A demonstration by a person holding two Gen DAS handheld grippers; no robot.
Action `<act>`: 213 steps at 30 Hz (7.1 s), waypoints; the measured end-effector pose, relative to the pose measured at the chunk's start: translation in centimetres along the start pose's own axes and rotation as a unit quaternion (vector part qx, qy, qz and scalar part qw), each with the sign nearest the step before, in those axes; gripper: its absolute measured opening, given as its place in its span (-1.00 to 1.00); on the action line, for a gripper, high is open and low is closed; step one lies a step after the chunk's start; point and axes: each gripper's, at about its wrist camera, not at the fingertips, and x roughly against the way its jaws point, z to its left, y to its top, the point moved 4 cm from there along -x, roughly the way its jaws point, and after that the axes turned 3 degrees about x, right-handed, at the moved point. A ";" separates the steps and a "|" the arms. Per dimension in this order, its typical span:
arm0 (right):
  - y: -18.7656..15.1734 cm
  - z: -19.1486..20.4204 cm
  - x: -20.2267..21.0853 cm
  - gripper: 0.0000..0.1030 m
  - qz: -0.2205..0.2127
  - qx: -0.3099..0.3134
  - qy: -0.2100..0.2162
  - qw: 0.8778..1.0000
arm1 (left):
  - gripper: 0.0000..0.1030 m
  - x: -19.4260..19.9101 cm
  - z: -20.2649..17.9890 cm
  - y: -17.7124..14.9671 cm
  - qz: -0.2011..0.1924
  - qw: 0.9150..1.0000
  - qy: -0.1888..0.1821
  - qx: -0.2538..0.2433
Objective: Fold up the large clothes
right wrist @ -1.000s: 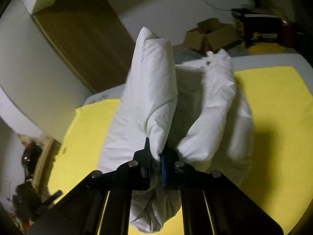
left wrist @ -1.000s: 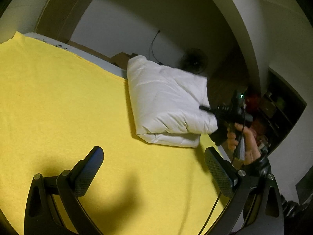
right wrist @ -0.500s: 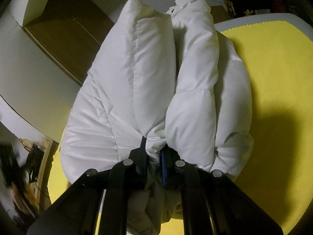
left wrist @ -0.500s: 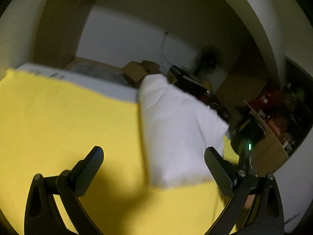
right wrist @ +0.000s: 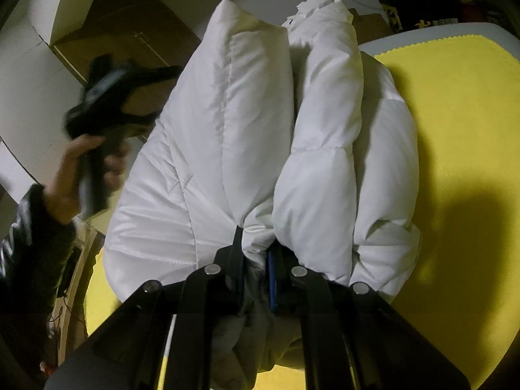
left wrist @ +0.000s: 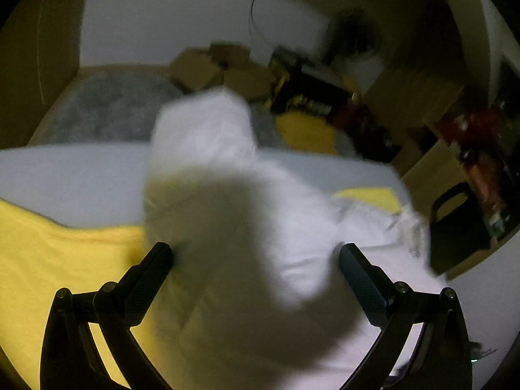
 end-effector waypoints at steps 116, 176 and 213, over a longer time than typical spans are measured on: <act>0.8 1.7 -2.1 -0.16 -0.025 -0.053 -0.037 0.998 | -0.44 -1.4 5.8 -2.2 0.050 0.983 -0.158 0.078; -2.6 8.6 5.3 0.92 -0.105 0.083 -0.130 0.982 | 0.99 35.2 6.2 -27.6 -0.223 0.960 0.165 -0.049; -15.4 25.3 16.4 1.00 -0.162 0.241 -0.276 0.916 | 0.99 45.8 -5.1 -51.7 -0.214 0.914 0.343 0.037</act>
